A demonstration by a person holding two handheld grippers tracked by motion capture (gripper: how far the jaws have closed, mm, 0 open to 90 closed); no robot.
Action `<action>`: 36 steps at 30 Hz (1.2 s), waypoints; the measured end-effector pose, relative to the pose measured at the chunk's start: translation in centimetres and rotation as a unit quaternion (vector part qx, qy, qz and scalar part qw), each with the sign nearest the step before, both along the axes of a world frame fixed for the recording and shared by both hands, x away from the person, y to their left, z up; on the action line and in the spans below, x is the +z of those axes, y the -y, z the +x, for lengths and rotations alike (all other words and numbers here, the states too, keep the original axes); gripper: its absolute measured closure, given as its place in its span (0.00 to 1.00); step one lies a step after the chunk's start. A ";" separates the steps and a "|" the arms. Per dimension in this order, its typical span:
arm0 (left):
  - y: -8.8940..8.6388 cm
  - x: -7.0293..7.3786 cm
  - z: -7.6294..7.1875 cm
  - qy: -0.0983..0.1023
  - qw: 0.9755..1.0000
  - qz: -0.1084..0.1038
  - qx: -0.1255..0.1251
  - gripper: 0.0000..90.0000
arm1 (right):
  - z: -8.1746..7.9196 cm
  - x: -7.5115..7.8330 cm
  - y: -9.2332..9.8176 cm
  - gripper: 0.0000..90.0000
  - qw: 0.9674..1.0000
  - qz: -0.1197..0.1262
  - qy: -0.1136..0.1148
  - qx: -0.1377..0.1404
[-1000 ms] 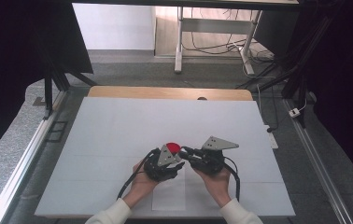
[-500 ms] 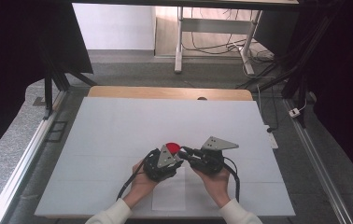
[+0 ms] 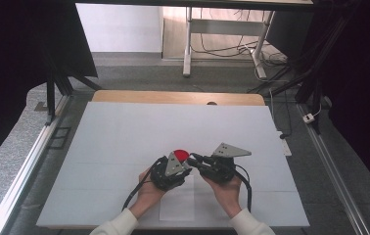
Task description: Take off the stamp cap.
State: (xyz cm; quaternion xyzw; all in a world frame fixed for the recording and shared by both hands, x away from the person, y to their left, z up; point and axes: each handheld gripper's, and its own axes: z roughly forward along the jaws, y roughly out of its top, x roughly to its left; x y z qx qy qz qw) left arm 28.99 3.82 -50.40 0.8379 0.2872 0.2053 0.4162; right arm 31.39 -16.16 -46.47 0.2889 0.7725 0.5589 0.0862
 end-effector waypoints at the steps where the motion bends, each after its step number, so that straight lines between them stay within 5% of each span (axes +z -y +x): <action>1: 0.0 0.0 0.0 0.001 1.000 0.000 0.001 0.70 | 0.0 0.0 0.0 0.83 1.000 0.001 0.000 0.000; 29: 0.1 -0.1 -0.5 0.033 0.999 0.018 0.005 0.72 | 0.0 -0.3 0.1 0.83 1.000 0.021 -0.015 -0.012; 36: 0.1 -0.4 -0.4 0.022 1.000 0.017 0.004 0.72 | -0.2 -0.6 -0.2 0.83 1.000 0.009 -0.007 -0.019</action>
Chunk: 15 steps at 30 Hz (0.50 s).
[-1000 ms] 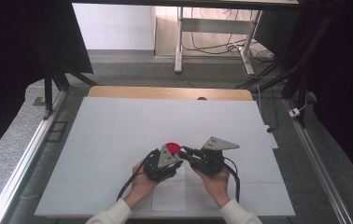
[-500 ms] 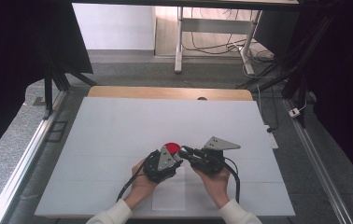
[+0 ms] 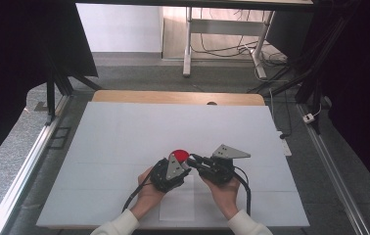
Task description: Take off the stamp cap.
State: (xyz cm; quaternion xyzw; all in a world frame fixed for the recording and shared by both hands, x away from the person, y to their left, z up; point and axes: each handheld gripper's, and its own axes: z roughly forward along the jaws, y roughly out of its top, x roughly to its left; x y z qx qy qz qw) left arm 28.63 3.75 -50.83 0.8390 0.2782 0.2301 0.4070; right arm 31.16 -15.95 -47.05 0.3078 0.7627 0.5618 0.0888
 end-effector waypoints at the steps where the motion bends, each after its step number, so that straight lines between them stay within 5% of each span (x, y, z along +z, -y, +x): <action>1: 0.0 0.0 0.0 -0.001 1.000 -0.002 0.000 0.72 | 0.0 0.0 0.0 0.84 1.000 -0.001 0.000 0.000; 15: 0.0 -0.2 0.0 0.008 1.000 0.012 -0.007 0.73 | 0.0 0.0 -0.1 0.83 1.000 -0.008 0.001 0.003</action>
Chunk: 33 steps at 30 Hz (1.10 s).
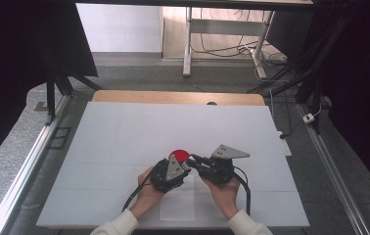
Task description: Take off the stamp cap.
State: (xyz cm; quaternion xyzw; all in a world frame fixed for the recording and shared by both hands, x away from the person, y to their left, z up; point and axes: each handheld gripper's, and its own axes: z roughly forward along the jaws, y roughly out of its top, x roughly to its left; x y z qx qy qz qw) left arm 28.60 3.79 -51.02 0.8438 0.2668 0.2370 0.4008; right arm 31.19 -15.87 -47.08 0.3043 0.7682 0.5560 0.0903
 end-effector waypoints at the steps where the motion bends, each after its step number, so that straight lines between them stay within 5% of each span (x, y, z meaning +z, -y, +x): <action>1: 0.0 0.0 0.0 0.000 1.000 0.002 -0.001 0.73 | 0.0 0.0 0.0 0.84 1.000 -0.001 0.000 0.000; 12: -0.2 -0.1 0.2 -0.012 1.000 -0.014 -0.002 0.72 | -0.3 -0.1 -0.2 0.84 1.000 -0.001 0.005 -0.008; 17: -0.5 -0.1 0.3 -0.030 0.999 -0.037 -0.004 0.72 | -0.5 0.0 -0.1 0.84 1.000 0.000 0.005 -0.009; 21: -0.3 -0.2 0.1 -0.019 1.000 -0.004 -0.001 0.73 | -0.5 0.1 0.0 0.84 1.000 0.003 0.008 -0.008; 23: -0.6 -0.5 0.3 -0.022 1.000 -0.005 0.007 0.73 | -0.5 0.7 0.4 0.84 0.999 -0.001 0.028 -0.023; 26: -0.9 -0.3 0.3 -0.010 1.000 -0.004 0.006 0.73 | -0.1 1.1 1.5 0.84 0.999 0.026 0.010 -0.026; 33: -1.1 -0.2 0.4 -0.013 1.000 -0.012 0.004 0.73 | 0.0 0.9 1.3 0.84 1.000 0.008 0.015 -0.019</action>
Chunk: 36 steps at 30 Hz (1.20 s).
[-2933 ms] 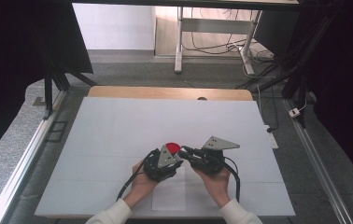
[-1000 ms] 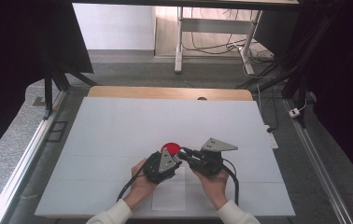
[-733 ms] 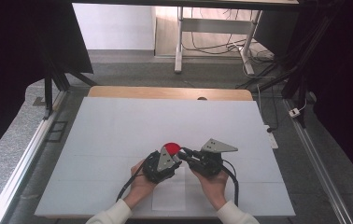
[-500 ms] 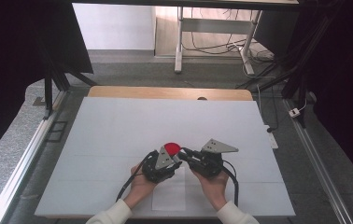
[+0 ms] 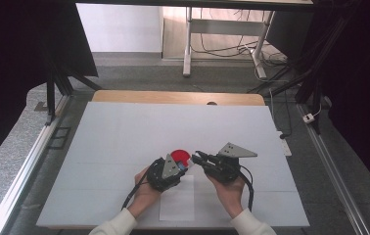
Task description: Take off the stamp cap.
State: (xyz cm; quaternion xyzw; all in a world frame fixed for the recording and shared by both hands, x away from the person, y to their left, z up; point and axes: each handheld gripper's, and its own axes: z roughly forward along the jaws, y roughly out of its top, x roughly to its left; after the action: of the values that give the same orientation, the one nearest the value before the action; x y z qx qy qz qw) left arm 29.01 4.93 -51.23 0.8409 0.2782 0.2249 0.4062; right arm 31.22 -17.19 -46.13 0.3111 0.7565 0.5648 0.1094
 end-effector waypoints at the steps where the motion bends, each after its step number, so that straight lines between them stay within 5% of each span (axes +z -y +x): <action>1: -0.1 0.0 0.0 -0.001 1.000 -0.003 0.000 0.73 | 0.0 0.0 0.0 0.84 1.000 -0.001 0.001 0.001; 7: -1.0 0.4 0.1 -0.006 1.000 -0.011 0.002 0.73 | 0.1 -0.1 0.2 0.84 1.000 0.005 -0.003 0.002; 10: -1.6 0.7 0.0 -0.021 0.999 -0.035 -0.009 0.72 | 0.2 -0.1 0.2 0.84 1.000 0.005 -0.003 0.003; 23: -4.5 1.5 -1.1 -0.022 0.999 -0.038 -0.005 0.72 | 0.2 0.0 0.5 0.84 1.000 0.002 0.007 0.002; 36: -9.3 1.8 -3.3 -0.026 0.998 -0.049 0.034 0.72 | 0.5 0.3 1.3 0.84 1.000 0.006 0.013 -0.002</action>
State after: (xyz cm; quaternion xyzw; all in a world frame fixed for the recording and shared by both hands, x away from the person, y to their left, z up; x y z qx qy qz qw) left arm 25.66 14.24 -49.39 0.8156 0.3274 0.2025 0.4321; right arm 31.68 -18.44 -45.83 0.3056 0.7513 0.5728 0.1183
